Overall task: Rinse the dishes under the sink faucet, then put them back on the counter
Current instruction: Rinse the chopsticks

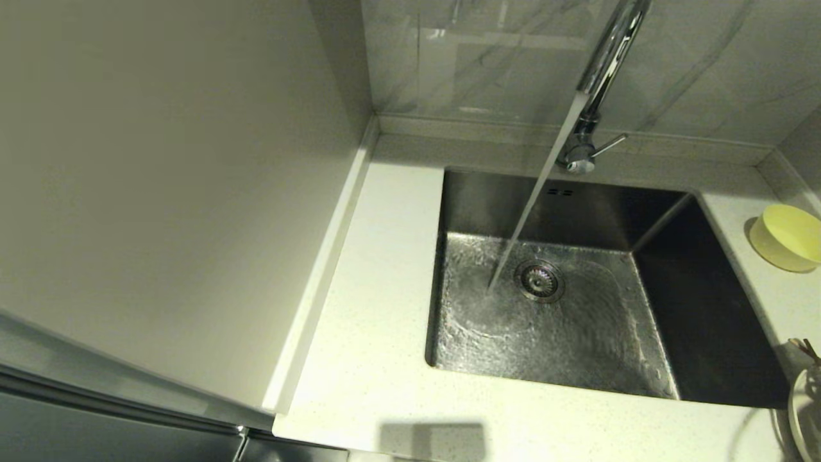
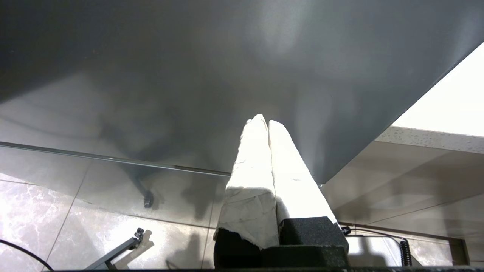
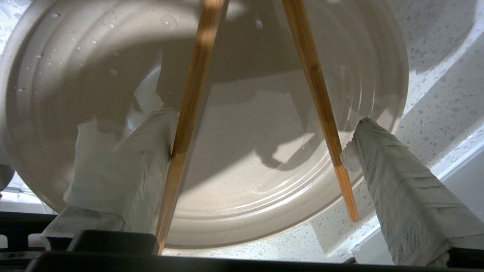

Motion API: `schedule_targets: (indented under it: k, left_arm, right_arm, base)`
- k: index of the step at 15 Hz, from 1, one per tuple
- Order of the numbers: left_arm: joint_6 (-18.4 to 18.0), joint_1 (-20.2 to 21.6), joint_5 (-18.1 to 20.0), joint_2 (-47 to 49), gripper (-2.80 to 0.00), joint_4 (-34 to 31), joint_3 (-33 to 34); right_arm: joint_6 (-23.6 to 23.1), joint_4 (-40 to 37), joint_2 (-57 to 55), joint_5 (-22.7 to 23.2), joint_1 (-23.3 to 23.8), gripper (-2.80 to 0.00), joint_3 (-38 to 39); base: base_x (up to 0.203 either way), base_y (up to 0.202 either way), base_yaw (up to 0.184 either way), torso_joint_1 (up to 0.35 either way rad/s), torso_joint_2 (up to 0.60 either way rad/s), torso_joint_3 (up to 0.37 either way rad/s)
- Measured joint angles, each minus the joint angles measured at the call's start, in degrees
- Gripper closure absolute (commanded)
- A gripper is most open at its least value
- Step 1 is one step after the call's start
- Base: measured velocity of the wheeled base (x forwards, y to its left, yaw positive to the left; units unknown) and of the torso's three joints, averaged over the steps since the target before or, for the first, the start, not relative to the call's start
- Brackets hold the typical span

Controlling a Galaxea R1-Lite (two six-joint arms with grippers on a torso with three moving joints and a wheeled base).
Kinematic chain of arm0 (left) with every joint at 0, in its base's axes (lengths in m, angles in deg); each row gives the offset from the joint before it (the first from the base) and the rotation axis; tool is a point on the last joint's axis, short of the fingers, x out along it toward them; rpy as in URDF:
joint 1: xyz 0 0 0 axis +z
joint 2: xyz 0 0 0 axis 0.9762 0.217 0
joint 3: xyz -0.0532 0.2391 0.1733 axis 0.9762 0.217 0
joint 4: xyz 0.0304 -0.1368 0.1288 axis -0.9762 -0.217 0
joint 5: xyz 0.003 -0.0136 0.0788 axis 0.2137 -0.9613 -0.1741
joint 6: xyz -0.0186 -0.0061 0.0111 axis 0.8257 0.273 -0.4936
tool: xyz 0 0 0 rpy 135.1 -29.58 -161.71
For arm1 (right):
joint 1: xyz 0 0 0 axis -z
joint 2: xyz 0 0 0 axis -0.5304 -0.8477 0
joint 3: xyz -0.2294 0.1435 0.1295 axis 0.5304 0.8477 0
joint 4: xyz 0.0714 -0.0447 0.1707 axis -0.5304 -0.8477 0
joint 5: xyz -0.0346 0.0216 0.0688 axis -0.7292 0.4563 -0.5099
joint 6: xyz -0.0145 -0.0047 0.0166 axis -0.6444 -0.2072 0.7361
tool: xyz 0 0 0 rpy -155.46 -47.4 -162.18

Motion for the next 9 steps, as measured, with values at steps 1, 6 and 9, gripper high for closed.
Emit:
schedule_targets:
  k: [1,6,9]
  left_arm:
    - [-0.01,0.0,0.0,0.0,0.0,0.0,0.0]
    - [0.0,0.0,-0.01,0.0,0.0,0.02,0.0]
    - [0.0,0.0,-0.01,0.0,0.0,0.02,0.0]
  right_arm:
    - [0.02,0.0,-0.09,0.0,0.0,0.0,0.0]
    - [0.05,-0.02,-0.64,0.0,0.0,0.0,0.13]
    - [-0.11,-0.05,-1.1,0.0,0.09,0.0,0.17]
  base:
    - [0.0,0.0,0.0,0.0,0.0,0.0]
    - [0.0,0.0,0.0,0.0,0.0,0.0]
    - [0.0,0.0,0.0,0.0,0.0,0.0]
